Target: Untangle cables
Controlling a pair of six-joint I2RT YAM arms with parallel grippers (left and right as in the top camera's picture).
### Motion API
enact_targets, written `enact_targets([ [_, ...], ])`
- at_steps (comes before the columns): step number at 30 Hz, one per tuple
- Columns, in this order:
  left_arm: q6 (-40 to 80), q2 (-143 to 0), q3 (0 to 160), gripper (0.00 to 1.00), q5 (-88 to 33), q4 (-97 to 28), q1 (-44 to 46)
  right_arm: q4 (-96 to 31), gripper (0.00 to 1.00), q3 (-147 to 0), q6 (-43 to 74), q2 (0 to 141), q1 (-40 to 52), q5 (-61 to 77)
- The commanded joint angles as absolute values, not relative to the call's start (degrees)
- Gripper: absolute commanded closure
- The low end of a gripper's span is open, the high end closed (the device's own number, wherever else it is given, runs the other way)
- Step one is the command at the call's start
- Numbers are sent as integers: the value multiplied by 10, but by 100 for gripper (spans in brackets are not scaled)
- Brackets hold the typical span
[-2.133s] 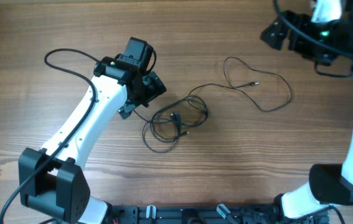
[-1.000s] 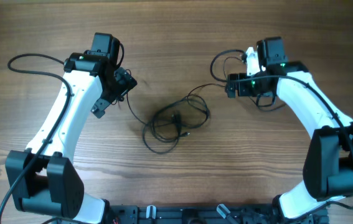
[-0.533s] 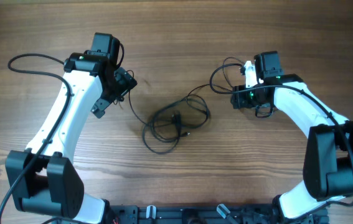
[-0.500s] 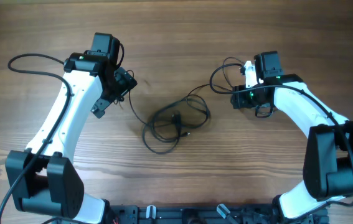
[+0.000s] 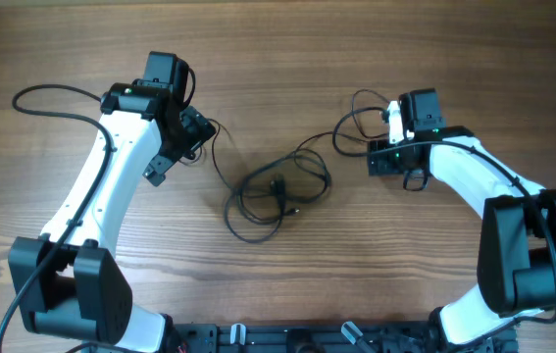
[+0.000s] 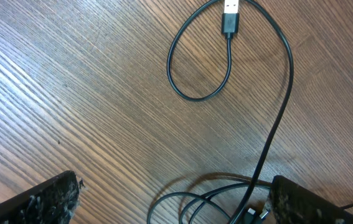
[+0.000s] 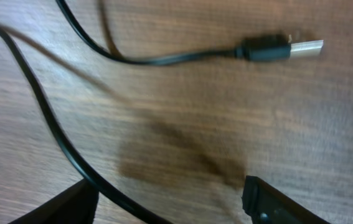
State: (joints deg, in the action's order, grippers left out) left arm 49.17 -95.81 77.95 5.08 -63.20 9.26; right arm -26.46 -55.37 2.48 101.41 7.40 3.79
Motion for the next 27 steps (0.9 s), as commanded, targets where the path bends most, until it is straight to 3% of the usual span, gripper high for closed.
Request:
enact_targets([
  [1, 499, -965, 777, 0, 61, -632, 91, -258, 33, -549, 15, 1025, 76, 21],
  [7, 499, -965, 777, 0, 61, -632, 91, -256, 93, -555, 17, 1024, 76, 57],
  [15, 499, -965, 777, 0, 46, -637, 92, -331, 96, -658, 101, 975, 75, 74],
  [20, 500, -965, 777, 0, 43, -638, 93, -418, 96, -825, 139, 875, 75, 78],
  [27, 500, -965, 777, 0, 28, -637, 93, -379, 96, -981, 214, 753, 75, 78],
])
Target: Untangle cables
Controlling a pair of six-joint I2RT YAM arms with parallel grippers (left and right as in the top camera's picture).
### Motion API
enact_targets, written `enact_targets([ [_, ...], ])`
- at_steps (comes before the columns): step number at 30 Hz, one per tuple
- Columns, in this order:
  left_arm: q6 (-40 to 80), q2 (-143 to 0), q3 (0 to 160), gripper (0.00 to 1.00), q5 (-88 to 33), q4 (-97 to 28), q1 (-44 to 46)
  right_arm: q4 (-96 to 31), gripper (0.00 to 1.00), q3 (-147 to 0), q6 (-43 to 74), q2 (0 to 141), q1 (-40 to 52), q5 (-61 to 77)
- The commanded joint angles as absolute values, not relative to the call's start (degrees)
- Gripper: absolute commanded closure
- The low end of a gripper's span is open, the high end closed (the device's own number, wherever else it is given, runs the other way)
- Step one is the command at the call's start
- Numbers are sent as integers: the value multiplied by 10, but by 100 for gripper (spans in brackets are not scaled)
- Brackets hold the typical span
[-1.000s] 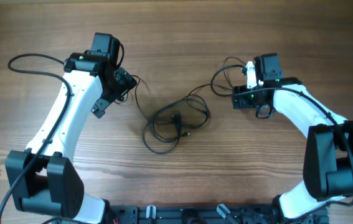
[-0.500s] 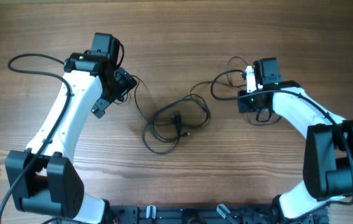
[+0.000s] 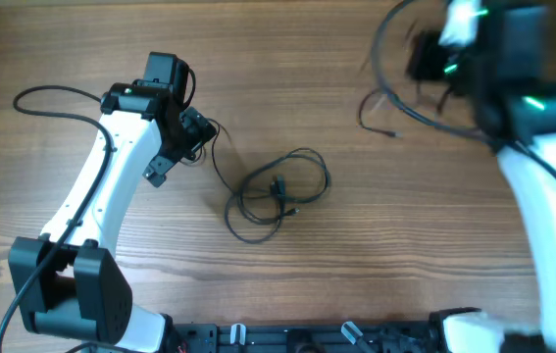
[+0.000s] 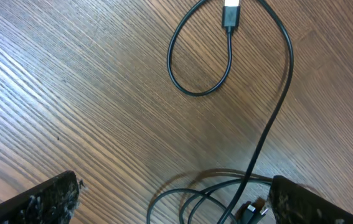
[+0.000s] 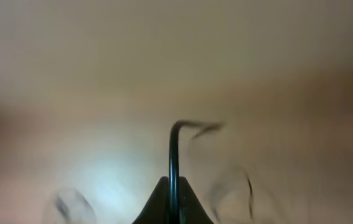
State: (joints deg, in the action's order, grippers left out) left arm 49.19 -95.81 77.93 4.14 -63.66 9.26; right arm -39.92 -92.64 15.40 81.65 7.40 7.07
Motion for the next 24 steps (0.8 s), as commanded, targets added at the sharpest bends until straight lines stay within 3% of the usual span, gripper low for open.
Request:
enact_targets([
  [1, 499, -965, 777, 0, 28, -637, 93, -367, 96, -985, 223, 741, 75, 78],
  [8, 487, -965, 777, 0, 2, -638, 93, -310, 96, -987, 305, 673, 75, 80],
  [17, 271, -919, 809, 0, -157, -623, 72, -397, 96, -986, 434, 725, 75, 81],
  [24, 261, -803, 846, 0, -161, -599, 66, -399, 96, -986, 447, 783, 75, 209],
])
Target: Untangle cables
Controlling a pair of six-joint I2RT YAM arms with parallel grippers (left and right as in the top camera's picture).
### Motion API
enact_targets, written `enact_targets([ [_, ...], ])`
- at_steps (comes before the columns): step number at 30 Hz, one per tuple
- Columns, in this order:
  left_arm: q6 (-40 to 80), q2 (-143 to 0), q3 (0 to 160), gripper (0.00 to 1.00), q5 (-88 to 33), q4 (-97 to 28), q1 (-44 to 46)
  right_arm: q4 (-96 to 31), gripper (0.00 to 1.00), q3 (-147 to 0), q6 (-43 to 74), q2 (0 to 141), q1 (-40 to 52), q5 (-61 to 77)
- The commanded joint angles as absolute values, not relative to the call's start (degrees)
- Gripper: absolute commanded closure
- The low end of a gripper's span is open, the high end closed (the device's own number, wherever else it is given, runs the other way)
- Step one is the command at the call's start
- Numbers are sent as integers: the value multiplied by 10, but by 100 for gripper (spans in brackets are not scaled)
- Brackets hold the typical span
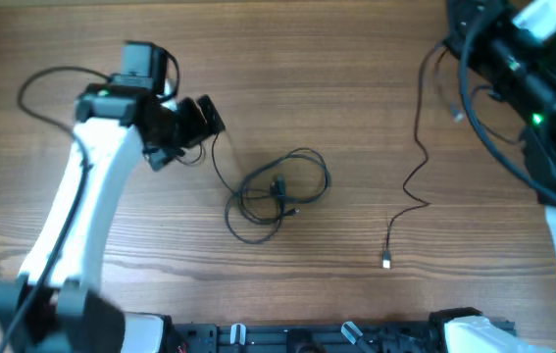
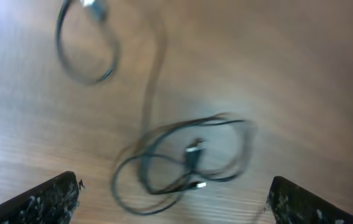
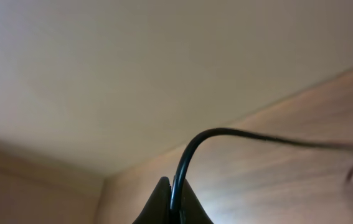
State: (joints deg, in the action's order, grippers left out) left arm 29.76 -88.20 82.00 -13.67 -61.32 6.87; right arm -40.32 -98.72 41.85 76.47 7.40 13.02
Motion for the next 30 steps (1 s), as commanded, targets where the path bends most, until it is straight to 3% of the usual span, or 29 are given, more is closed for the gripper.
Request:
enact_targets([
  [1, 261, -786, 846, 0, -168, -595, 66, -400, 96, -986, 463, 788, 75, 219],
  [11, 261, -728, 846, 0, -354, -548, 120, -389, 96, -986, 694, 829, 76, 317],
  [20, 261, -763, 846, 0, -312, -457, 273, -333, 96, -986, 786, 830, 76, 350],
  [30, 261, -829, 846, 0, -254, -345, 368, -307, 96, -986, 903, 830, 76, 421],
])
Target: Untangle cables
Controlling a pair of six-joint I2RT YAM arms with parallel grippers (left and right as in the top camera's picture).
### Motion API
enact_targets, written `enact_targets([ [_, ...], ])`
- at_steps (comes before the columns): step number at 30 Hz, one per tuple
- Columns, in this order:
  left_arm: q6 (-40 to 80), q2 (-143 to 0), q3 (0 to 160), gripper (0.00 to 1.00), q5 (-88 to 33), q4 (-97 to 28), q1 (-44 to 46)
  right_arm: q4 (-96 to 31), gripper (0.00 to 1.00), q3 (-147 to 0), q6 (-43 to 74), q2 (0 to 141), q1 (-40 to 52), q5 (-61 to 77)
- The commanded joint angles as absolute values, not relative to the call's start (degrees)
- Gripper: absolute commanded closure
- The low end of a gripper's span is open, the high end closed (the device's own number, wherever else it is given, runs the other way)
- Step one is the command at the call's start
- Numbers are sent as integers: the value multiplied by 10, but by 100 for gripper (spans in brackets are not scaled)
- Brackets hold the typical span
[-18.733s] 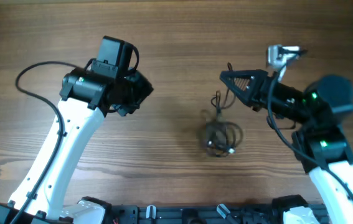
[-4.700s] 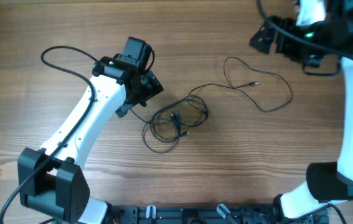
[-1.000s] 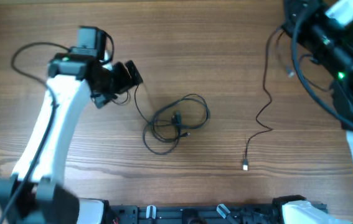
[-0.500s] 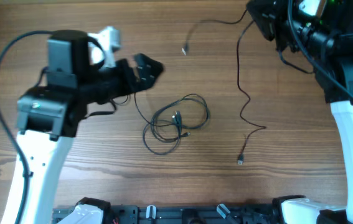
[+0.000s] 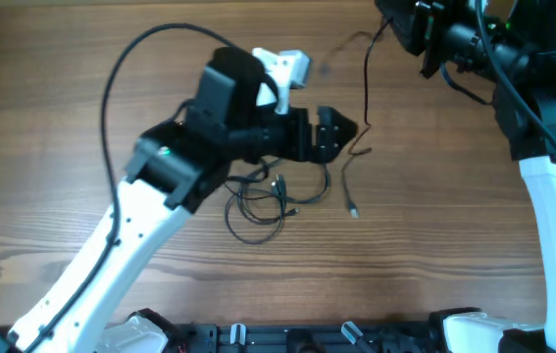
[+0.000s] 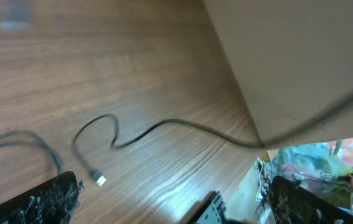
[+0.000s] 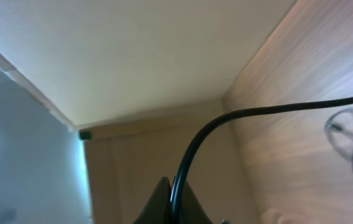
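Observation:
My right gripper [image 5: 407, 27] is raised at the top right and shut on a black cable [image 5: 367, 88]. That cable hangs down to its USB plug [image 5: 354, 210] on the table. In the right wrist view the cable [image 7: 251, 112] runs out from between the closed fingers [image 7: 164, 202]. The left gripper [image 5: 341, 132] is lifted over the table's middle, open and empty, close to the left of the hanging cable. In the left wrist view, the cable [image 6: 164, 124] and its plug [image 6: 99, 180] lie beyond my left gripper [image 6: 171, 186]. The remaining tangle [image 5: 268, 196] of black cable lies under the left arm.
The wooden table [image 5: 81, 226] carries nothing else. Its right edge [image 6: 244, 118] shows in the left wrist view, with clutter beyond it. The raised left arm [image 5: 160, 186] covers part of the tangle from above.
The left arm has risen and swung from the table's left to its middle, gripper still open. The right gripper has shifted left with the cable, and the plug now lies nearer the tangle.
Both grippers were low and open, the right over a cable end joined to the tangle. Then the right was shut on that cable and high, the cable apart from the tangle. Later it dangled at the right, and now beside the raised left gripper.

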State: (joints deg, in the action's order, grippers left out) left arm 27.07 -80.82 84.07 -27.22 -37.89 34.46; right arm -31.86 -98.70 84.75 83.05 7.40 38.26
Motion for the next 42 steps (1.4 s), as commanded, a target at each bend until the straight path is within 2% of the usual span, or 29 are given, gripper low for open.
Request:
enact_targets([
  [1, 261, -834, 846, 0, -254, -332, 374, -304, 95, -986, 903, 830, 76, 421],
  [7, 261, -840, 845, 0, -237, -278, 389, -304, 96, -986, 913, 830, 76, 433],
  [9, 261, -840, 846, 4, -211, -273, 391, -303, 96, -986, 925, 830, 76, 446],
  [15, 261, -843, 846, 33, -196, -260, 392, -302, 96, -986, 936, 830, 76, 467],
  [18, 262, -843, 845, 55, -201, -252, 400, -302, 95, -986, 957, 830, 76, 467],
  [22, 261, -843, 845, 63, -205, -253, 421, -300, 95, -986, 962, 830, 76, 464],
  [26, 261, -843, 846, 96, -203, -253, 433, -300, 96, -986, 962, 830, 76, 464],
  [33, 261, -843, 845, 96, -106, -307, 419, -317, 96, -986, 894, 830, 61, 403],
  [38, 261, -843, 846, 96, -74, -358, 393, -408, 92, -986, 824, 830, 44, 300],
  [40, 267, -841, 847, 96, -76, -345, 381, -467, 84, -986, 788, 830, 41, 205],
  [42, 277, -830, 856, 96, -83, -331, 371, -526, 63, -985, 768, 830, 41, 105],
])
